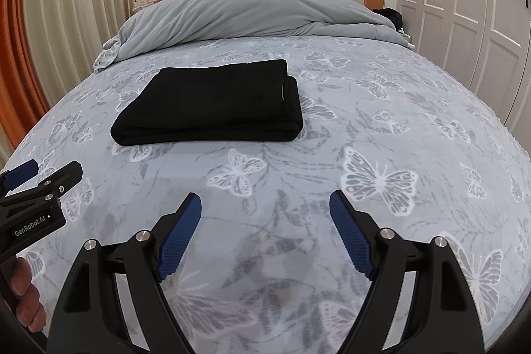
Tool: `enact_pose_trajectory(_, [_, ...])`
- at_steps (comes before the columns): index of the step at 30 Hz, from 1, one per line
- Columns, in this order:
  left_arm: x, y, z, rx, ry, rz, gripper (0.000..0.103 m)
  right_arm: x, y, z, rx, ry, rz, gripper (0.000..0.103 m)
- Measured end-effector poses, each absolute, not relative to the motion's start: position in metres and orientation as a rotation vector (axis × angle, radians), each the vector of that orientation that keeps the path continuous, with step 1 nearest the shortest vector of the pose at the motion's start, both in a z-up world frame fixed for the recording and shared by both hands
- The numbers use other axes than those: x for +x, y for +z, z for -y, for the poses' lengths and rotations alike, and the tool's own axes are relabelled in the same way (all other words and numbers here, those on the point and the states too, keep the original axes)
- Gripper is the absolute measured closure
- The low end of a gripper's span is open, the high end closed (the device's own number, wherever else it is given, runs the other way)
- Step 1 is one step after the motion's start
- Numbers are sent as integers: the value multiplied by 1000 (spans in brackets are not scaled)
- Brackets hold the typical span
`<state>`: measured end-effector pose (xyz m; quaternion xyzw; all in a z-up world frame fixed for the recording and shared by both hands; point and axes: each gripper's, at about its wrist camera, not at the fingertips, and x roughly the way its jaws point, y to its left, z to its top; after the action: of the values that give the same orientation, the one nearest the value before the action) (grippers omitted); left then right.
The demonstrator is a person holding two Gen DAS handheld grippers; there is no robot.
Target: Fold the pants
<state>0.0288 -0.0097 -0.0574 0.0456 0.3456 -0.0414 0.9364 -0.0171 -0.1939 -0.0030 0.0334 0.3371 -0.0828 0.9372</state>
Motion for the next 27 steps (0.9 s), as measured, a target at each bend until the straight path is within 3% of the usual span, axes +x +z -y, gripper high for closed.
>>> enact_pose_trajectory(27, [24, -59, 17, 118, -107, -700, 11, -18, -4, 190, 63, -169, -688, 25])
